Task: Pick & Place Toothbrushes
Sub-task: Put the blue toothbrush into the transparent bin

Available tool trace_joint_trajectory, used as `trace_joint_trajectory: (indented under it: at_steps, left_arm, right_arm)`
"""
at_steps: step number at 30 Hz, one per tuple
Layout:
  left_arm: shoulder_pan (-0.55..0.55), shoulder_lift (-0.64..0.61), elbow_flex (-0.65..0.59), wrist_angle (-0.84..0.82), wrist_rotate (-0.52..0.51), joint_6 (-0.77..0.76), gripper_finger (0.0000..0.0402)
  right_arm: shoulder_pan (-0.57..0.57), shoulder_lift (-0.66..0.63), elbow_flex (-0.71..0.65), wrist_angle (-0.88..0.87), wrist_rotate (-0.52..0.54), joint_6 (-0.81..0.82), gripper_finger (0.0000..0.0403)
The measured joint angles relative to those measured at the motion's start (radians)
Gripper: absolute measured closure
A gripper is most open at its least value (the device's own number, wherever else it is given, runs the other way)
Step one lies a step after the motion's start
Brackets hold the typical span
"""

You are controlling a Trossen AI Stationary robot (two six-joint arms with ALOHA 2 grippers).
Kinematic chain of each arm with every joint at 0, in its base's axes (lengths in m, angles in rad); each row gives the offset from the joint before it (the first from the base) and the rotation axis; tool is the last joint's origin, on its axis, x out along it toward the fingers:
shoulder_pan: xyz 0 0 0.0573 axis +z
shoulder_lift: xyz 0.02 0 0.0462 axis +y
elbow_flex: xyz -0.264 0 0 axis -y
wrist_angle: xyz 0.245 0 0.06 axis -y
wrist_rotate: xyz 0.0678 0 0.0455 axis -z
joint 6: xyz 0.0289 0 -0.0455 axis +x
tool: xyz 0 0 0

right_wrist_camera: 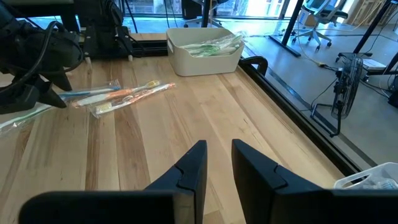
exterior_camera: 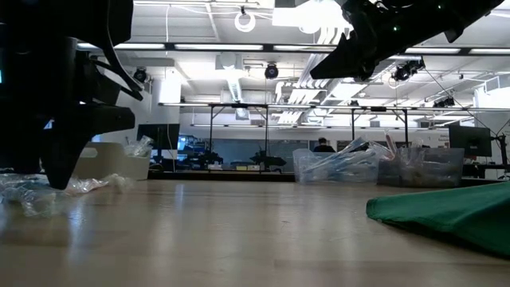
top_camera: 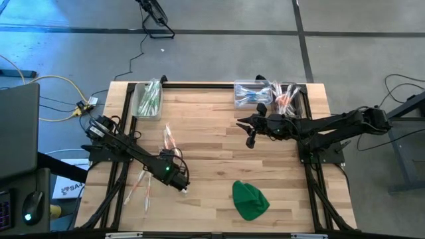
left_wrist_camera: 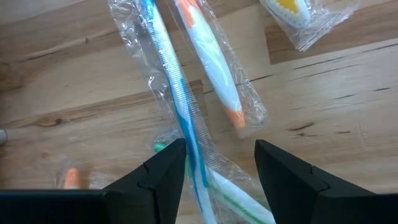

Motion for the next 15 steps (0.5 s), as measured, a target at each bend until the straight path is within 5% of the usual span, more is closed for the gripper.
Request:
trace_joint_trajectory:
  at_steps: [15]
  left_arm:
    - [0.000, 0.000, 0.000, 0.043, -0.033, 0.001, 0.0215]
  right_arm:
    - [0.000, 0.000, 0.000, 0.000, 0.000, 0.000, 0.0337]
